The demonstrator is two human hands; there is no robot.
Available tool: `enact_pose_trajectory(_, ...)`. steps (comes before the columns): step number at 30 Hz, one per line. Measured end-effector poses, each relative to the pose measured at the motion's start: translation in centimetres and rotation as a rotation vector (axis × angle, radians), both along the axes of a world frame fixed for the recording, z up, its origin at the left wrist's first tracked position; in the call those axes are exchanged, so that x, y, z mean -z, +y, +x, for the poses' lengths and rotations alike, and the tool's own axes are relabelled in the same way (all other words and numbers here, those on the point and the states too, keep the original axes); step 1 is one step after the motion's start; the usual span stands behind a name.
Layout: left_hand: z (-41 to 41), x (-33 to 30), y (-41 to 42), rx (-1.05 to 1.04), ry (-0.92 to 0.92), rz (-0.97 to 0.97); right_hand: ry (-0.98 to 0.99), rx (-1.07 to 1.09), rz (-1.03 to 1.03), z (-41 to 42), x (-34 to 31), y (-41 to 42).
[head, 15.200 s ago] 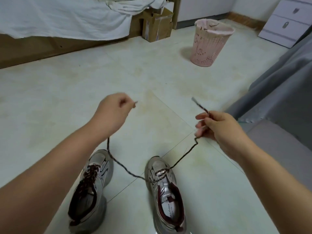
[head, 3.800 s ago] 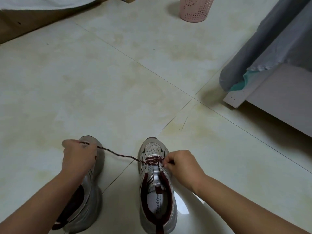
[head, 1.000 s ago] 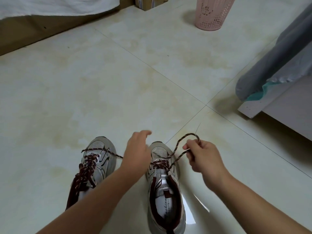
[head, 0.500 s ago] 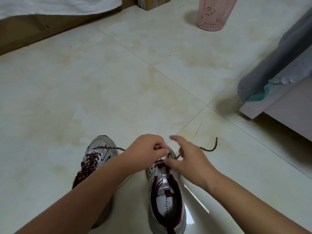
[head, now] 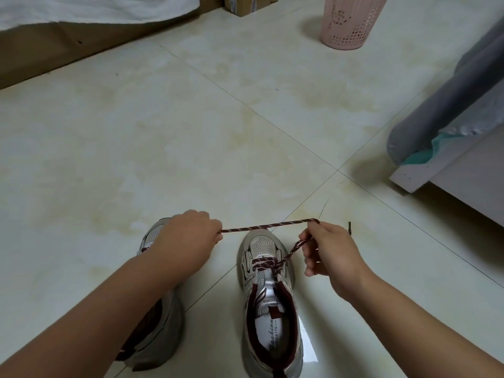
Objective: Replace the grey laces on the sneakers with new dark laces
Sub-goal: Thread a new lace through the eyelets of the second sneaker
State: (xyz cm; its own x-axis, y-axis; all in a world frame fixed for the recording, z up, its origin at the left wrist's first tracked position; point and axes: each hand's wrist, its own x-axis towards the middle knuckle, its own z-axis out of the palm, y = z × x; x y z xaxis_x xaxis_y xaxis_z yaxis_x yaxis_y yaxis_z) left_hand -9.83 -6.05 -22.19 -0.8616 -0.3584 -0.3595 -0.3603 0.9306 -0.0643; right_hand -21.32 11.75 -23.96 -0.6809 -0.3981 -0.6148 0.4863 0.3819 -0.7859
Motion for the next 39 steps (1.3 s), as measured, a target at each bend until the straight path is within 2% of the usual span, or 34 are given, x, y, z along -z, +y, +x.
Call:
enact_pose_trajectory(2, 0.6, 0.7, -0.2, 0.011, -0.053, -0.044, -0.024, 0.002, -0.009, -0.1, 0.1, 0.2)
enact_pose_trajectory(4, 0.8, 1.2, -0.1, -0.007, -0.077, 0.024, -0.027, 0.028, -0.016, -0.2, 0.2, 0.1)
enact_pose_trajectory(6, 0.9, 2.1, -0.1, -0.159, -0.017, 0.292, -0.031, 0.057, -0.025, -0.4, 0.3, -0.1)
enact_pose_trajectory(9, 1.4, 3.0, 0.6, -0.613, 0.128, 0.942, -0.015, 0.024, -0.023, -0.2, 0.6, -0.5)
enact_pose_trajectory(10, 1.5, 3.1, 0.9, -0.709, 0.150, 1.081, 0.051, -0.030, 0.028, 0.0, 0.9, -0.4)
enact_pose_trajectory(12, 1.6, 3.5, 1.3, -0.784, 0.219, 1.174, 0.253, -0.155, 0.172, 0.8, 1.2, -0.3)
enact_pose_trajectory(16, 1.6, 4.9, 2.1, -0.783, 0.287, 1.139, 0.675, -0.490, 0.273, 3.7, 2.4, 0.3)
enact_pose_trajectory(18, 1.8, 5.7, 2.6, -0.745, 0.275, 1.091, 0.737, -0.676, 0.335, 4.6, 3.5, 0.3)
enact_pose_trajectory(20, 1.8, 6.3, 2.9, -0.677, 0.288, 1.006, 0.742, -0.768, 0.382, 5.0, 4.6, 0.2)
enact_pose_trajectory(25, 1.5, 6.9, 3.3, -0.360, 0.306, 0.571, 0.735, -0.750, 0.388, 5.4, 5.6, -0.5)
enact_pose_trajectory(28, 1.3, 6.9, 3.7, -0.270, 0.297, 0.427, 0.682, -0.687, 0.352, 5.5, 6.0, -0.7)
enact_pose_trajectory(36, 1.4, 6.9, 3.8, -0.207, 0.340, 0.383, 0.635, -0.640, 0.330, 5.6, 6.3, -0.7)
enact_pose_trajectory(39, 1.4, 6.9, 3.8, -0.215, 0.363, 0.483, 0.621, -0.634, 0.323, 5.6, 6.2, -0.7)
